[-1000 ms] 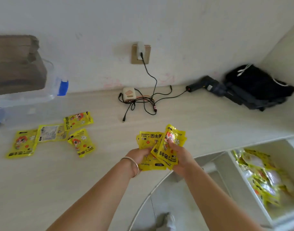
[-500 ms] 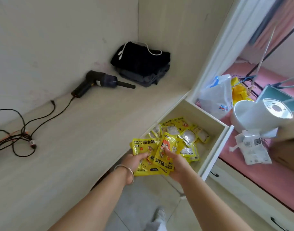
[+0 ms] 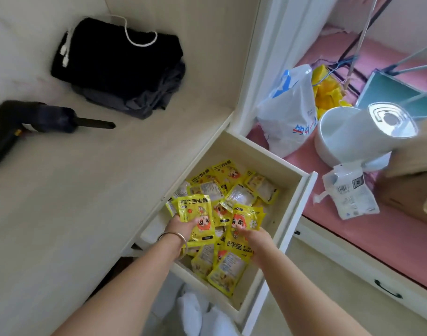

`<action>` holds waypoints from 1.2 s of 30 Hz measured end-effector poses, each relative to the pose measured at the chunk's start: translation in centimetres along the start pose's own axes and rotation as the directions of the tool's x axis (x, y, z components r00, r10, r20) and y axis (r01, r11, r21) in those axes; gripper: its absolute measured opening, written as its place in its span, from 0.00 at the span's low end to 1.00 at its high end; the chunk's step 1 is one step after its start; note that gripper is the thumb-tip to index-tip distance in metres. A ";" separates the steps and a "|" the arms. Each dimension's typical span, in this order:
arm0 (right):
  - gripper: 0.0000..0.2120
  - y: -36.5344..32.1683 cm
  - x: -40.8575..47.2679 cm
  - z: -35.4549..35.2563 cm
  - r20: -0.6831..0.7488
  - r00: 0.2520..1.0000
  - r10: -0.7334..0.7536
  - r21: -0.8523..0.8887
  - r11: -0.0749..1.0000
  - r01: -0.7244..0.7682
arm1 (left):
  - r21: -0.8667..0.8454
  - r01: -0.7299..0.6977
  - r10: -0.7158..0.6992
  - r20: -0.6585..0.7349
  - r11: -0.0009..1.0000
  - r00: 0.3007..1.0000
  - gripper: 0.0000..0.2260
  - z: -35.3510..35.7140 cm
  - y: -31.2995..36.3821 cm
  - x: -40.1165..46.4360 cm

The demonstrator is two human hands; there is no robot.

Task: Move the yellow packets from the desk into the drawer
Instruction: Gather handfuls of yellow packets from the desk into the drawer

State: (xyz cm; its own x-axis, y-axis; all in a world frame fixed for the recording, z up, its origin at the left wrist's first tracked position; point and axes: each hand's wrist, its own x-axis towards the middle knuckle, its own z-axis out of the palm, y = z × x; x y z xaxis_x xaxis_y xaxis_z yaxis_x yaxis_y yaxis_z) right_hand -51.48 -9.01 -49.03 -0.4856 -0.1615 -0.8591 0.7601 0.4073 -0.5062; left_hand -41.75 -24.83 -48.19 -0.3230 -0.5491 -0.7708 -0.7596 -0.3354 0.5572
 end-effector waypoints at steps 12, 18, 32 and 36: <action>0.46 0.9 6.9 1.3 -0.126 0.989 0.080 0.020 0.997 -0.078 | 0.196 0.102 -0.102 -0.008 0.975 0.995 0.39 2.6 0.0 8.0; 0.42 0.7 6.9 2.7 -0.243 0.970 -0.016 -0.233 0.972 -0.043 | 0.315 0.075 -0.063 -0.048 0.946 0.997 0.39 2.3 0.4 8.4; 0.21 -1.7 -4.3 7.3 -0.029 0.922 -0.386 -0.581 0.757 0.298 | -0.021 -0.119 0.117 -0.093 0.993 0.989 0.03 -3.1 0.5 -3.1; 0.16 -2.2 -9.3 11.5 0.207 0.892 -0.402 -0.596 0.671 0.441 | -0.200 -0.206 0.162 -0.218 0.958 0.963 0.06 -7.6 -0.4 -7.5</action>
State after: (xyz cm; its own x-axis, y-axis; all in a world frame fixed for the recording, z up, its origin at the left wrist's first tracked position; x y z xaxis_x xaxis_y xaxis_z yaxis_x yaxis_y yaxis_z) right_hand -43.65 -18.75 -40.74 -0.6493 -0.4938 -0.5785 0.0386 0.7382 -0.6734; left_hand -34.67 -26.40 -40.28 -0.3106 -0.7495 -0.5846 -0.5485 -0.3610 0.7542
